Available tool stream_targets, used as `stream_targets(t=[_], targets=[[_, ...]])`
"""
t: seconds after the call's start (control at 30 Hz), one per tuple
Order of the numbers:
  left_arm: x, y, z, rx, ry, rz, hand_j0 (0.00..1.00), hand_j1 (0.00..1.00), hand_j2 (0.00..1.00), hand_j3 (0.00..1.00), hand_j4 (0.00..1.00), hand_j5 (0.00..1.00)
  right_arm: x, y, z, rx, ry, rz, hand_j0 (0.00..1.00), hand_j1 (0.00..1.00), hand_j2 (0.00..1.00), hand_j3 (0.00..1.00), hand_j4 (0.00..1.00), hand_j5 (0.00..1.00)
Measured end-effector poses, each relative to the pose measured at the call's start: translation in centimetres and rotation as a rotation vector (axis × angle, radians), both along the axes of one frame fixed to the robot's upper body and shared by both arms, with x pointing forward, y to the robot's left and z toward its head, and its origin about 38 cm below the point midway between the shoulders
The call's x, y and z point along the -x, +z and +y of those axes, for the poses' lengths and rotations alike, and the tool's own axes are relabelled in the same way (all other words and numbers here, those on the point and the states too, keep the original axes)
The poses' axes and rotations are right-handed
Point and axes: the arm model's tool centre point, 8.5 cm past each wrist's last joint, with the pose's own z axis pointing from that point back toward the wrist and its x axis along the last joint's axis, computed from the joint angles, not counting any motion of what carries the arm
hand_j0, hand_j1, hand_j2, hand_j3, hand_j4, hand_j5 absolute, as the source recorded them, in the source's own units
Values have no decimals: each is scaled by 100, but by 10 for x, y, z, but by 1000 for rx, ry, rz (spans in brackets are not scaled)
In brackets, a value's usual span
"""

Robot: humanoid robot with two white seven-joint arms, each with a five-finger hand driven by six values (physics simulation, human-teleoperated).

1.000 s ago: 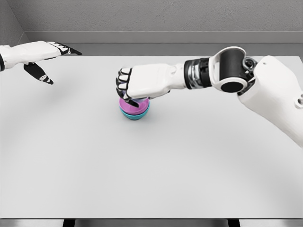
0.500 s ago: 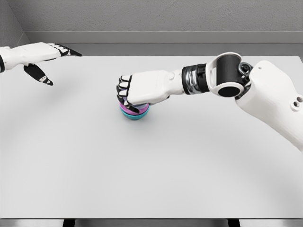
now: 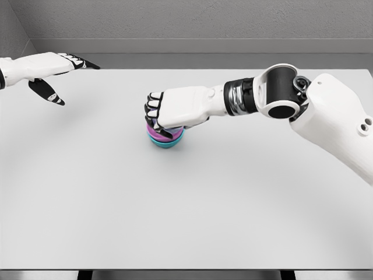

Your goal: Stacking bowl and cup with both arms

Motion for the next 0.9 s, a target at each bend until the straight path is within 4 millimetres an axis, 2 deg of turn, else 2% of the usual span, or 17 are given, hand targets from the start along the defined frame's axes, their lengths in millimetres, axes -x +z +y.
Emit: stream_targets(t=[0.4, 0.9], targets=[[0, 0, 0, 1, 1, -1, 100, 100, 100, 100, 100, 100, -2, 1, 6, -6, 1, 1, 29, 29, 29, 29, 29, 29], [0, 1, 1, 0, 2, -1, 100, 100, 100, 100, 100, 100, -5, -8, 8, 6, -6, 23, 29, 29, 29, 29, 29, 29]])
